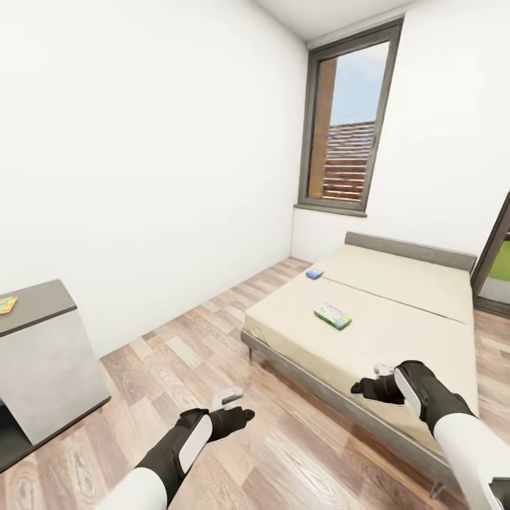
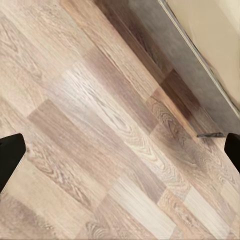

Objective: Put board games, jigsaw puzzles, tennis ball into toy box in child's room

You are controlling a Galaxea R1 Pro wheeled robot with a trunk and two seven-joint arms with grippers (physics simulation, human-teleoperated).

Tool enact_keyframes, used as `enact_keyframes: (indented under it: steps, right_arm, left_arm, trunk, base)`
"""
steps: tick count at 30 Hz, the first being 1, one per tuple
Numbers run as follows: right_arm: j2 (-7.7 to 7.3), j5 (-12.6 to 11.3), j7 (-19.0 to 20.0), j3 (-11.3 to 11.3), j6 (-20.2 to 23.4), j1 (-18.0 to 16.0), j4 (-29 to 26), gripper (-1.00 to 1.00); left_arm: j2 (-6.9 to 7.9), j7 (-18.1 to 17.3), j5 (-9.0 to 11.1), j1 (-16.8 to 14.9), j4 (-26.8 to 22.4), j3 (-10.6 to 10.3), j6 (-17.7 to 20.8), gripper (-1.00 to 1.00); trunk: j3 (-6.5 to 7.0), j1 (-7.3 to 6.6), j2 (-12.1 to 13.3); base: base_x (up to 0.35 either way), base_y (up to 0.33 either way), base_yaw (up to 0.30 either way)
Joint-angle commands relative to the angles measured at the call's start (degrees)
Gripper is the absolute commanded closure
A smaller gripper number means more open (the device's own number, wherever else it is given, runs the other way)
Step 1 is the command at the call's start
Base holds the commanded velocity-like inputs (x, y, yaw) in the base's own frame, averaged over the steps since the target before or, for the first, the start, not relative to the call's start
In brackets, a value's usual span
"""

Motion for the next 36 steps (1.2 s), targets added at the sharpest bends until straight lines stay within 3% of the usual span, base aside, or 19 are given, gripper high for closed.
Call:
enact_keyframes:
  steps: [1, 22, 36]
  right_arm:
    - [-0.02, -0.33, -0.05, -0.03, 0.29, -0.03, -0.06, -1.0]
    - [-0.17, -0.52, 1.25, -0.53, 0.82, 0.06, -0.93, -1.0]
    - [-0.41, -0.71, 1.08, -0.8, 0.84, 0.01, -0.67, -1.0]
  left_arm:
    - [0.02, 0.02, 0.14, -0.03, -0.06, -0.08, 0.21, -1.0]
    - [0.08, -0.36, 0.14, -0.03, -0.16, -0.05, 0.05, -1.0]
    - [0.13, -0.47, 0.14, -0.03, -0.23, -0.03, -0.01, -1.0]
  trunk:
    - [-0.07, 0.03, -0.03]
    - [-0.07, 0.03, -0.03]
    - [-0.07, 0.03, -0.03]
  base:
    - [0.336, 0.034, -0.003]
    - [0.328, 0.132, -0.004]
    - [0.283, 0.219, -0.197]
